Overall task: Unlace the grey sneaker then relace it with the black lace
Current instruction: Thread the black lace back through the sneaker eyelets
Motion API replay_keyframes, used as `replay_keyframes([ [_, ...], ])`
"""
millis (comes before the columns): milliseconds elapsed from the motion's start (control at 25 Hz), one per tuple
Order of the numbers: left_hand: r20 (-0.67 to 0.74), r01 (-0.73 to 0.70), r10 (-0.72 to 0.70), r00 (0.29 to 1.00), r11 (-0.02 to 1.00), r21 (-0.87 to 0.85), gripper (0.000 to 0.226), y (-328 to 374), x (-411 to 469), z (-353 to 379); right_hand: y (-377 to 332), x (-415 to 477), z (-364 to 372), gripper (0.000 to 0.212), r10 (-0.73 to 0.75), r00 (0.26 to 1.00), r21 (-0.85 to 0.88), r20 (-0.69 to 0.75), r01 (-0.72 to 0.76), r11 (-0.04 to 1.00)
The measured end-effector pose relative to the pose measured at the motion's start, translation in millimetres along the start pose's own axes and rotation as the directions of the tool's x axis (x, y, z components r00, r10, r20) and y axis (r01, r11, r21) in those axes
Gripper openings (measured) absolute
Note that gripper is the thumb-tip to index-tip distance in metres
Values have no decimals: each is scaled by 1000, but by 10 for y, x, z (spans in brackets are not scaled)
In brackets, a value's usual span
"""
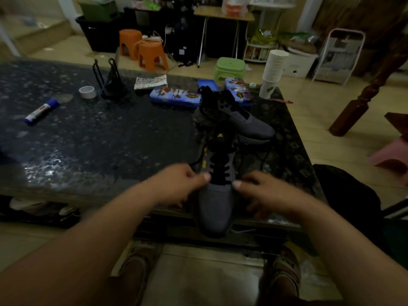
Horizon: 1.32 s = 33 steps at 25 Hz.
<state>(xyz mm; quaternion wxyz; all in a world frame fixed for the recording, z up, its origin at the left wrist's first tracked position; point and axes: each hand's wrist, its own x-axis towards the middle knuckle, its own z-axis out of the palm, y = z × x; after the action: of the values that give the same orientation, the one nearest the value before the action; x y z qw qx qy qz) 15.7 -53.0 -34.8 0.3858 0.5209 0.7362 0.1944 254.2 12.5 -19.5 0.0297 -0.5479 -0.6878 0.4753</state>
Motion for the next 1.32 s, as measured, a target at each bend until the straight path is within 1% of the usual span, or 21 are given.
replay_keyframes([
  [40, 57, -33, 31, 998, 999, 40, 54, -38, -63, 89, -16, -69, 126, 43, -52, 994, 49, 97, 48, 998],
  [80, 64, -58, 53, 997, 995, 79, 59, -70, -91, 156, -15, -81, 240, 47, -121, 987, 89, 109, 112, 990],
  [160, -6, -49, 50, 999, 998, 49, 71, -167, -73, 155, -90, 24, 421, 41, -218, 974, 171, 64, 204, 964],
  [240, -86, 11, -14, 996, 999, -38, 84, -319, -29, 12, -261, 258, 602, 44, -262, 963, 195, 57, 246, 949],
  [400, -237, 130, -142, 961, 989, -66, 106, -597, 287, -424, -878, 881, 908, 57, -254, 967, 157, -9, 252, 955],
  [520, -282, 159, -183, 942, 982, -105, 104, -599, 616, -736, -1276, 1382, 1001, 67, -214, 975, 132, -54, 220, 967],
  [640, -309, 218, -235, 922, 972, -90, 95, -525, 807, -870, -1387, 1538, 923, 47, -250, 967, 84, -39, 252, 964],
  [680, -373, 234, -231, 899, 972, -38, 91, -455, 814, -875, -1326, 1504, 828, 35, -274, 959, 54, -73, 278, 959],
  [720, -482, 206, -170, 860, 978, 21, 85, -347, 800, -875, -1240, 1461, 683, 26, -309, 933, 1, -184, 314, 949],
  [760, -596, 118, -64, 800, 992, 53, 76, -212, 789, -875, -1152, 1396, 474, 21, -332, 882, -53, -336, 334, 941],
  [800, -681, -22, 47, 731, 999, 46, 64, -65, 796, -859, -1049, 1374, 218, 18, -335, 809, -89, -484, 335, 938],
  [840, -704, -169, 121, 700, 986, 1, 51, 104, 828, -822, -933, 1384, -70, 15, -316, 740, -121, -594, 306, 944],
  [880, -664, -270, 151, 732, 960, -79, 41, 270, 867, -744, -819, 1421, -357, 23, -281, 710, -142, -646, 251, 958],
  [920, -570, -289, 146, 808, 942, -170, 35, 416, 903, -621, -707, 1500, -616, 44, -224, 744, -153, -629, 164, 974],
  [1000, -311, -163, 56, 949, 930, -330, 41, 560, 1053, -272, -517, 1712, -918, 101, -107, 900, -227, -423, 9, 974],
  [1040, -202, -73, -6, 979, 921, -383, 47, 577, 1153, -98, -461, 1796, -970, 126, -66, 943, -302, -327, -38, 953],
  [1080, -134, -16, -44, 990, 908, -418, 54, 573, 1253, 46, -436, 1854, -982, 141, -48, 964, -395, -262, -62, 917],
  [1120, -99, 10, -60, 993, 898, -440, 61, 569, 1342, 158, -414, 1921, -983, 147, -33, 972, -480, -232, -85, 873],
  [1200, -62, 27, -68, 996, 859, -511, 78, 578, 1483, 250, -502, 1936, -943, 141, -10, 969, -546, -248, -131, 827],
  [1280, -11, 50, -71, 997, 803, -594, 90, 599, 1524, 262, -591, 1856, -790, 132, 20, 966, -494, -260, -150, 857],
  [1320, -11, 61, -87, 996, 775, -629, 90, 564, 1541, 253, -628, 1755, -654, 126, 47, 964, -456, -262, -167, 874],
])
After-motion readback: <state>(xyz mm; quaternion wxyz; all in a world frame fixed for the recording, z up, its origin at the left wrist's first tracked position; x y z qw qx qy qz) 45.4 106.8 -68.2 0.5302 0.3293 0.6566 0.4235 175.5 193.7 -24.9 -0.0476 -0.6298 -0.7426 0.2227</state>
